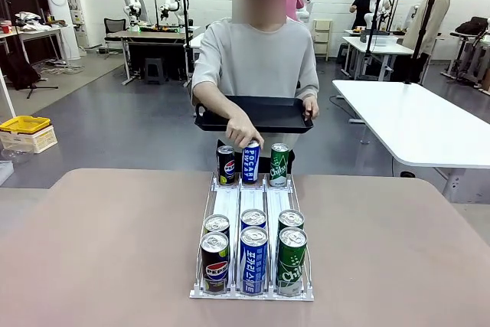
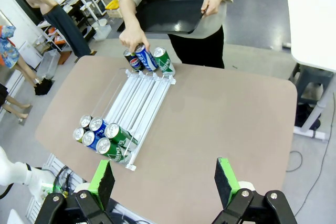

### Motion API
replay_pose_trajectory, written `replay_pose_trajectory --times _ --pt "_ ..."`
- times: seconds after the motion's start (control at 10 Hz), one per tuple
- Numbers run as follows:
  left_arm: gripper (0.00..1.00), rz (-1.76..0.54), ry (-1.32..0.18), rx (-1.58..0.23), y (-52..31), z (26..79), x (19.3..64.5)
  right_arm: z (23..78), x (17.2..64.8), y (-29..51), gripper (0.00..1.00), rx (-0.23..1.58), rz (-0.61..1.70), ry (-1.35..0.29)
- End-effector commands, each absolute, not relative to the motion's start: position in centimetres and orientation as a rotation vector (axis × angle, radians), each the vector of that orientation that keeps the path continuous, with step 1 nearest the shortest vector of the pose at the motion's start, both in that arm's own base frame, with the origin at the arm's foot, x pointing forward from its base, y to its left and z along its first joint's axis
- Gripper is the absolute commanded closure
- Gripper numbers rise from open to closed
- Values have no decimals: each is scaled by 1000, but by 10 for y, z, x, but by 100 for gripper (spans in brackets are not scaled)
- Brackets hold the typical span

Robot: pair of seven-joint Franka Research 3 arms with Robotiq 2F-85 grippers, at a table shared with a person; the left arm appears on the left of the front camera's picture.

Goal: Retrieve and hand over the desired beverage to the person.
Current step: Pick up a can of the same type that the person held from the Automatic Can Dispenser.

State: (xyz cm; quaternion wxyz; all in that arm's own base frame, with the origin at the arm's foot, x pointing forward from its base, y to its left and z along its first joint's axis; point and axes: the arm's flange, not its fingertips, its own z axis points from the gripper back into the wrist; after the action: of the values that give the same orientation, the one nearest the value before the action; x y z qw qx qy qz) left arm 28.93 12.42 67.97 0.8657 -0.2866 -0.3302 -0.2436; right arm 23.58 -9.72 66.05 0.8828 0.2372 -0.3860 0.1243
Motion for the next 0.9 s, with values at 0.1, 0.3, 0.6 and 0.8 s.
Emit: replay_pose_trajectory --times 0.1,0.3,0.6,0.8 --pt "0 -530 -704 -604 125 680 290 661 237 -96 0 515 276 -803" --pt "0 -530 -704 -604 125 680 290 661 237 -96 0 515 276 -803" --pt "0 -530 -704 -604 125 680 290 661 237 -96 0 515 276 -803" --pt "0 -530 -704 -604 125 680 290 661 237 -96 0 515 276 -803"
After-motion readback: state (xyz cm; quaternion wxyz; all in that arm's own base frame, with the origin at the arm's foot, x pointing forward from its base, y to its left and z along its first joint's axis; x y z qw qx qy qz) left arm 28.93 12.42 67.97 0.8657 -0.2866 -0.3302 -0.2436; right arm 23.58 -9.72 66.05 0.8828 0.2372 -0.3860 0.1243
